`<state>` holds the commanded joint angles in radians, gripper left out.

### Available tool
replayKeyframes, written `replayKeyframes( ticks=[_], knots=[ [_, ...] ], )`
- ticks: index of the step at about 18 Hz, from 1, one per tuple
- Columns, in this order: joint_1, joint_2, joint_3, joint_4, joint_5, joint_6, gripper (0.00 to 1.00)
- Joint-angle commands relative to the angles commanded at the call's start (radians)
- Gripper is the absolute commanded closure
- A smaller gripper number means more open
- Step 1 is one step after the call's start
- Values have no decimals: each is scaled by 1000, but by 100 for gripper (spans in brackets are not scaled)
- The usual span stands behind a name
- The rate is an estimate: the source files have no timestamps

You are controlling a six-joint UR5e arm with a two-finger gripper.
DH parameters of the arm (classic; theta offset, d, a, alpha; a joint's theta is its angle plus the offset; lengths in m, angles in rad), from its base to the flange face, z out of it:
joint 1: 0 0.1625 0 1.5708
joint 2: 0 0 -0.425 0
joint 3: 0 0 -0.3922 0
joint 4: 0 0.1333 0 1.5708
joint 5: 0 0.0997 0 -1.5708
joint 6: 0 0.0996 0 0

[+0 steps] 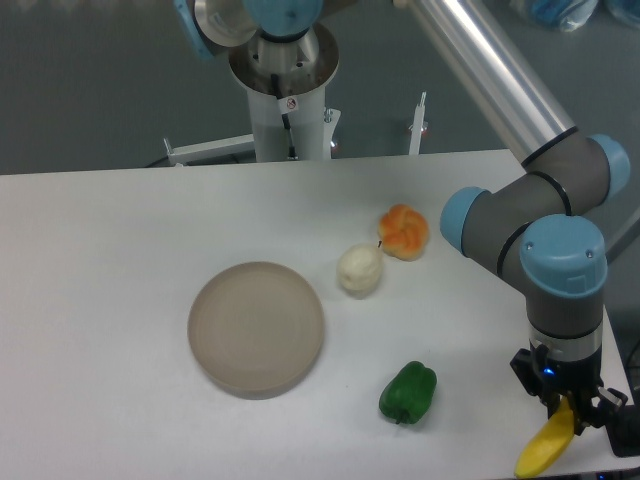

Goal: Place bananas on a plate
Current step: 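Hold the yellow banana in the gripper beside the green pepper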

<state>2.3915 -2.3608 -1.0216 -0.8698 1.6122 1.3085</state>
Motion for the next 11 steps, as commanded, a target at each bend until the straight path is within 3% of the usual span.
replayKeyframes(
  ticks=[8, 11],
  knots=[
    [-6, 2, -9, 0, 2, -8, 92],
    [-11, 50, -61, -3, 5, -24, 92]
  ],
)
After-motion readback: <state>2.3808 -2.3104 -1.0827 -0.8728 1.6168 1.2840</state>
